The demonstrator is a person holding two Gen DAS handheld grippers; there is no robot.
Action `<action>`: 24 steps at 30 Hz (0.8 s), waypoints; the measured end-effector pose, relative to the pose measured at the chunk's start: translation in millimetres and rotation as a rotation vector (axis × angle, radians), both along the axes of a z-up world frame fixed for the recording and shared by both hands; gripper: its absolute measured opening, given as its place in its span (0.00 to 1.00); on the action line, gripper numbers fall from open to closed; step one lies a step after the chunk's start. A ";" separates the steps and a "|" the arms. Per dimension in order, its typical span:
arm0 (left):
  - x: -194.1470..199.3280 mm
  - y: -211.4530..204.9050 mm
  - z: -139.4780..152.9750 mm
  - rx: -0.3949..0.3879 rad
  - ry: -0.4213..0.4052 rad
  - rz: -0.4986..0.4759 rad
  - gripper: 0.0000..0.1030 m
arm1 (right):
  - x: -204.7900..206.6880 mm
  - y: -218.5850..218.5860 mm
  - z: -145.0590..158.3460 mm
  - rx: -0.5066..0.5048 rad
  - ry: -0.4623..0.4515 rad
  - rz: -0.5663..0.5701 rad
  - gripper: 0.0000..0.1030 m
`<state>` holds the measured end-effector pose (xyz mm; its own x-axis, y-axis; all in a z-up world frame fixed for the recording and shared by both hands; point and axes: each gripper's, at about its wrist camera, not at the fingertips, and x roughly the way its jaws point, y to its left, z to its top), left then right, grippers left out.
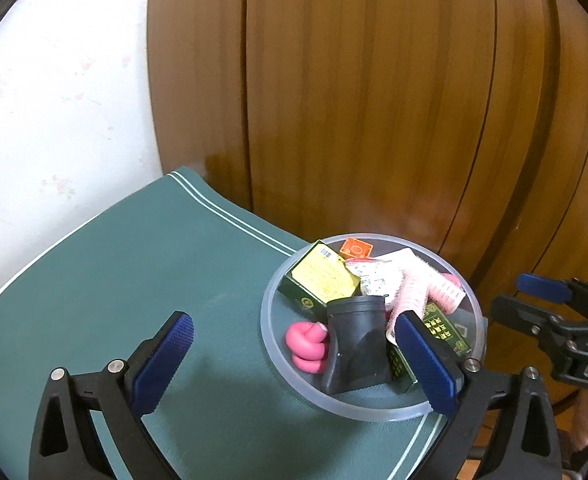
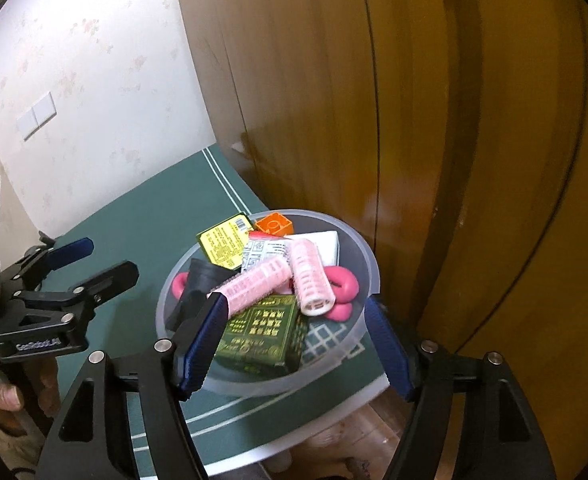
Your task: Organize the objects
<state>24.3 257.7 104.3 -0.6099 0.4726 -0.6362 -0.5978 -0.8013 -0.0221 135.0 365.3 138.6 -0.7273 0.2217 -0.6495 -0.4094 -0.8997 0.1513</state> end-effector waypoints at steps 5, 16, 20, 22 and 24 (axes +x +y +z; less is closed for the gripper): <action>4.2 -2.8 -2.7 -0.024 0.007 0.045 1.00 | 14.2 -15.9 -0.1 0.025 0.026 -0.047 0.84; 2.2 -18.2 -0.6 0.022 -0.003 0.081 1.00 | 12.5 -28.8 -5.6 0.068 -0.017 -0.111 0.95; 4.1 -17.6 -1.0 0.018 0.008 0.079 1.00 | 13.9 -27.8 -9.0 0.056 -0.027 -0.123 0.95; 5.4 -16.0 -1.5 0.010 0.016 0.077 1.00 | 13.6 -27.5 -12.2 0.055 -0.036 -0.126 0.96; 7.0 -13.8 -2.6 0.001 0.019 0.069 1.00 | 13.0 -28.0 -15.5 0.053 -0.046 -0.121 0.96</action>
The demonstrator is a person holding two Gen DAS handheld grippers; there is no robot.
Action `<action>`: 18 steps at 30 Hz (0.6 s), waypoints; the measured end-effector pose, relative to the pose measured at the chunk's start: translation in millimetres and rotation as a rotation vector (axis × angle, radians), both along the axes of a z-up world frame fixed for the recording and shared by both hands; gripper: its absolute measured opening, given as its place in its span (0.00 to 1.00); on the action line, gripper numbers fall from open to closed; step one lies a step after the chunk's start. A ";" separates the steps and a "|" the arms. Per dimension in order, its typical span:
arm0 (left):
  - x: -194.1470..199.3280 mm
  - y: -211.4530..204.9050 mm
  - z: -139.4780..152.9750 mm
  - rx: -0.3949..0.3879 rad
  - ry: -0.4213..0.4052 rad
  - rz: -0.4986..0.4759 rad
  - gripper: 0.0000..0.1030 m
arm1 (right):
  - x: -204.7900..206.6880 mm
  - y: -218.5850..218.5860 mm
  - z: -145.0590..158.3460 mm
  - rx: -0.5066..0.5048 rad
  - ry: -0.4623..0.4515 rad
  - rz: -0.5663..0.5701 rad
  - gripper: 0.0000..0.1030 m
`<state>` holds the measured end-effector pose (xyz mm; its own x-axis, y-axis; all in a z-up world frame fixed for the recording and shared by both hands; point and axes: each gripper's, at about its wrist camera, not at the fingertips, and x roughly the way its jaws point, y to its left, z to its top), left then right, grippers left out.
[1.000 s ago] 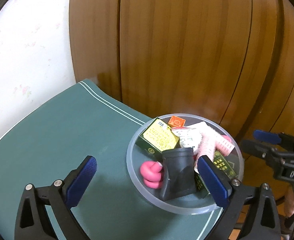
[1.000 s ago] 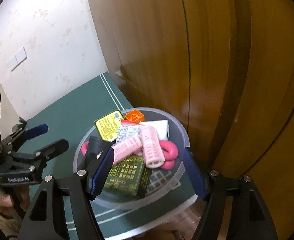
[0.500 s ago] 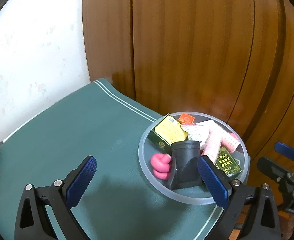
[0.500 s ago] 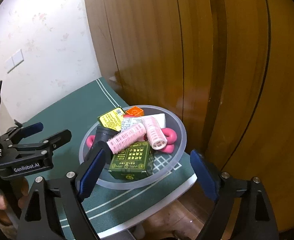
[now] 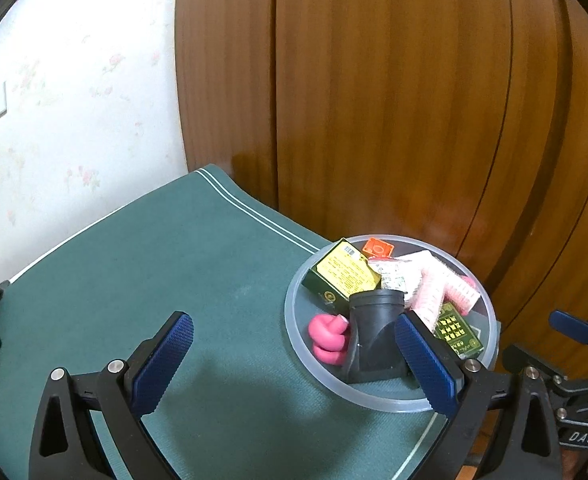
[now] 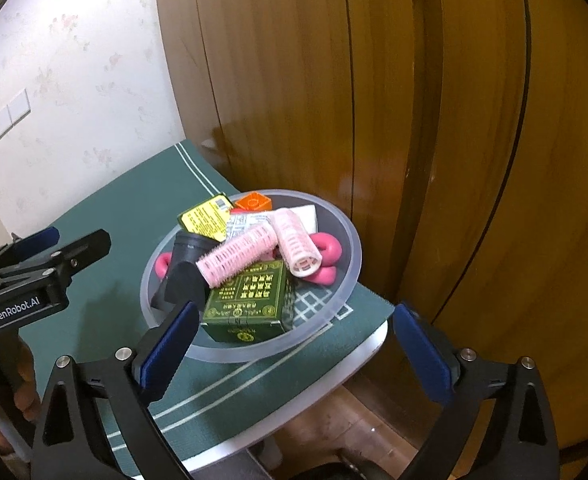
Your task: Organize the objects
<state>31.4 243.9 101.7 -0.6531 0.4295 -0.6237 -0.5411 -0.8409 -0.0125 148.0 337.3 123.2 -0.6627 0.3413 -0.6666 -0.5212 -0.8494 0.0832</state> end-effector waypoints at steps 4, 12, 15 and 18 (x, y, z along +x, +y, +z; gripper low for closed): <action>1.7 1.8 -2.6 -0.010 -0.016 -0.004 1.00 | -2.0 -3.0 -5.1 0.010 -0.016 0.009 0.96; 12.3 10.6 -7.9 -0.077 0.038 -0.017 1.00 | -2.9 -3.6 -10.0 0.027 -0.037 0.024 0.96; 14.9 12.0 -9.1 -0.082 0.045 -0.020 1.00 | -2.4 -3.7 -10.5 0.040 -0.041 0.018 0.96; 14.2 14.8 -12.6 -0.099 0.031 -0.017 1.00 | -2.3 -4.3 -12.5 0.039 -0.044 0.019 0.96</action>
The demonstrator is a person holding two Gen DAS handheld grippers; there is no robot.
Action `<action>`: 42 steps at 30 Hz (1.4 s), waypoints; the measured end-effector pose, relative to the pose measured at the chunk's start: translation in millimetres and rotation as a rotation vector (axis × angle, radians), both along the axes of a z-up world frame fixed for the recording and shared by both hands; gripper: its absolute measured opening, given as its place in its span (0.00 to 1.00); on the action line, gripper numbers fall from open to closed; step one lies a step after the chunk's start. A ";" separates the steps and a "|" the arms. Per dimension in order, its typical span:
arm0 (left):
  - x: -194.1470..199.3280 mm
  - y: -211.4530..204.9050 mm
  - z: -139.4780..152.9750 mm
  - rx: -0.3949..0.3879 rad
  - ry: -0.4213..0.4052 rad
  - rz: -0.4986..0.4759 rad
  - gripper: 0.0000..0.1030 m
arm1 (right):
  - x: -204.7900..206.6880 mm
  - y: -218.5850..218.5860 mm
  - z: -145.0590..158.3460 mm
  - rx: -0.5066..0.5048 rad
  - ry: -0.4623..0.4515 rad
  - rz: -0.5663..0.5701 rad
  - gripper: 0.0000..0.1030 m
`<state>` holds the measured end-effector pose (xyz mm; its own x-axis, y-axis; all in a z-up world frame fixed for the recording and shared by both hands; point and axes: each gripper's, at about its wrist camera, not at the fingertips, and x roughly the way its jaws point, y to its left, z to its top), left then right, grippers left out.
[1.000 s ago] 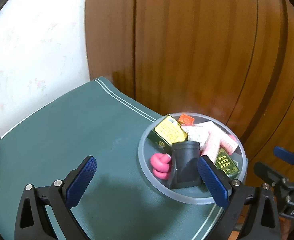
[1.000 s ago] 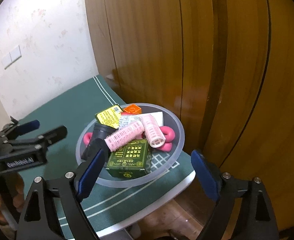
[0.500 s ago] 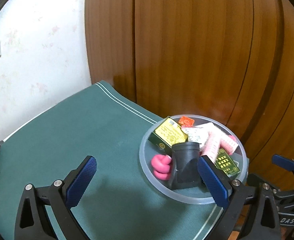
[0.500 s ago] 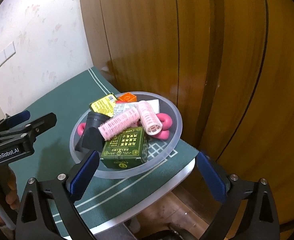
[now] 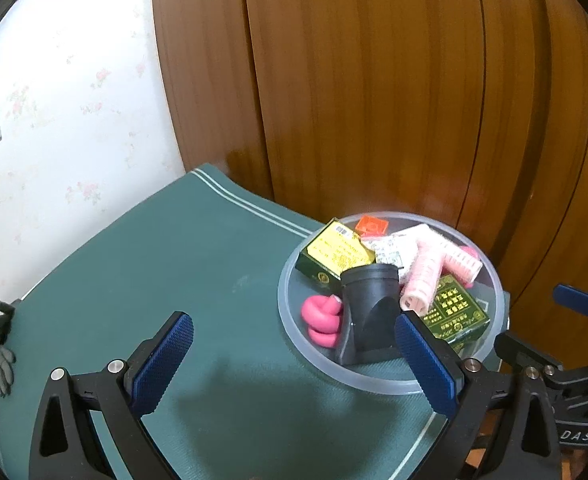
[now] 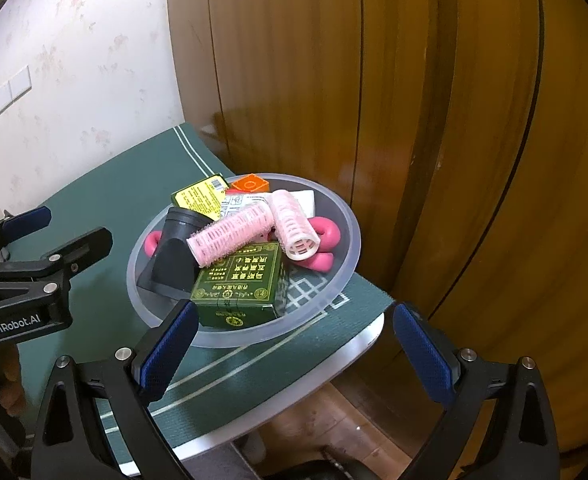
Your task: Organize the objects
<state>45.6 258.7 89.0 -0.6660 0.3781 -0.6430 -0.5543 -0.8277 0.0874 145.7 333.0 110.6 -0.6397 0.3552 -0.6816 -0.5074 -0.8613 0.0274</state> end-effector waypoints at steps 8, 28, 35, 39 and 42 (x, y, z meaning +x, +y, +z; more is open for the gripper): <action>1.3 4.3 -5.4 -0.011 -0.015 -0.023 1.00 | -2.0 4.1 -4.9 -0.014 -0.012 0.004 0.96; 0.3 7.2 -10.7 -0.016 -0.052 -0.043 1.00 | -3.1 8.9 -8.6 -0.014 -0.013 -0.010 0.96; -1.5 8.6 -14.0 -0.007 -0.080 -0.057 1.00 | -2.5 7.9 -8.4 -0.015 -0.013 -0.013 0.96; 0.0 9.4 -13.9 -0.006 -0.071 -0.062 1.00 | -3.0 8.8 -8.6 -0.016 -0.014 -0.012 0.96; 1.5 8.6 -12.3 0.002 -0.060 -0.061 1.00 | -2.6 8.9 -8.7 -0.019 -0.013 -0.010 0.96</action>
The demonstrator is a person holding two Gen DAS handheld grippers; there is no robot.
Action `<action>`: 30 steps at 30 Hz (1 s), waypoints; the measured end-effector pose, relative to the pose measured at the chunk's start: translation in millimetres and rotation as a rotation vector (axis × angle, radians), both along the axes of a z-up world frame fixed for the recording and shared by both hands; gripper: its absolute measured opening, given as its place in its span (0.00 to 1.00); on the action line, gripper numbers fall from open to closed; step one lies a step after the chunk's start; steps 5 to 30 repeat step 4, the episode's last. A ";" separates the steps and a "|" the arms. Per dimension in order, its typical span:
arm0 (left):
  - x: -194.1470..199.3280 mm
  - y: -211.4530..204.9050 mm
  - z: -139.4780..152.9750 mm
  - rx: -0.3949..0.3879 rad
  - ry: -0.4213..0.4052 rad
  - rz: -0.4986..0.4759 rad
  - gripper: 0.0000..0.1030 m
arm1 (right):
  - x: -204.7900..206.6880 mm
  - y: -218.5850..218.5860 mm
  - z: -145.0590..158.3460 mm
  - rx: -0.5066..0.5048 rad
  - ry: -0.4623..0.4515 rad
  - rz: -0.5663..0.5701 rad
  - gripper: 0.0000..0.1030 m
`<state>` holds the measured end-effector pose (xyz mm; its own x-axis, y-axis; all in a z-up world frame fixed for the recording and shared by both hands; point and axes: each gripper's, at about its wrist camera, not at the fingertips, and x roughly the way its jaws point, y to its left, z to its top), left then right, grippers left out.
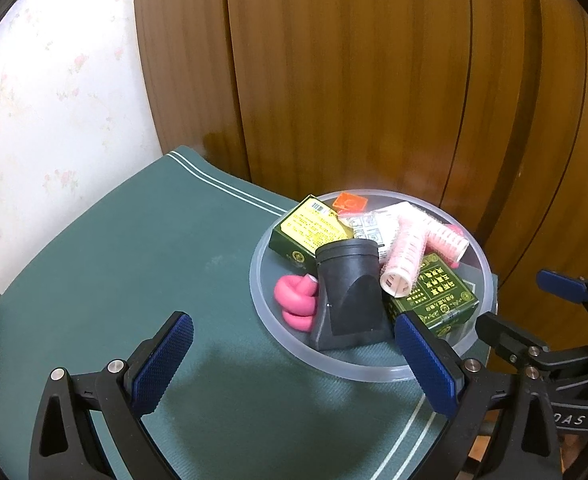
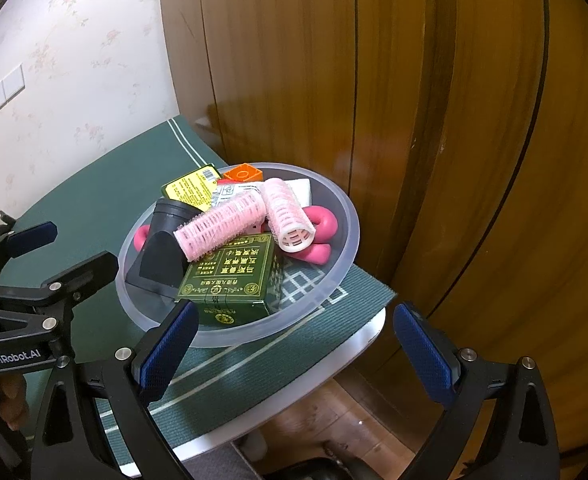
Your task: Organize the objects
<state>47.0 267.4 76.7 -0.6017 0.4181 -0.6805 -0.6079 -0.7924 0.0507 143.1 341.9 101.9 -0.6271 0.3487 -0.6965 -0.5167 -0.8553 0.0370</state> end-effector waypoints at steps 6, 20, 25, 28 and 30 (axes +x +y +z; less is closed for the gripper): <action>0.3 0.0 0.5 0.003 0.002 -0.001 1.00 | -1.0 0.3 0.2 0.002 -0.002 0.000 0.96; 0.3 0.0 0.5 0.003 0.002 -0.001 1.00 | -1.0 0.3 0.2 0.002 -0.002 0.000 0.96; 0.3 0.0 0.5 0.003 0.002 -0.001 1.00 | -1.0 0.3 0.2 0.002 -0.002 0.000 0.96; 0.3 0.0 0.5 0.003 0.002 -0.001 1.00 | -1.0 0.3 0.2 0.002 -0.002 0.000 0.96; 0.3 0.0 0.5 0.003 0.002 -0.001 1.00 | -1.0 0.3 0.2 0.002 -0.002 0.000 0.96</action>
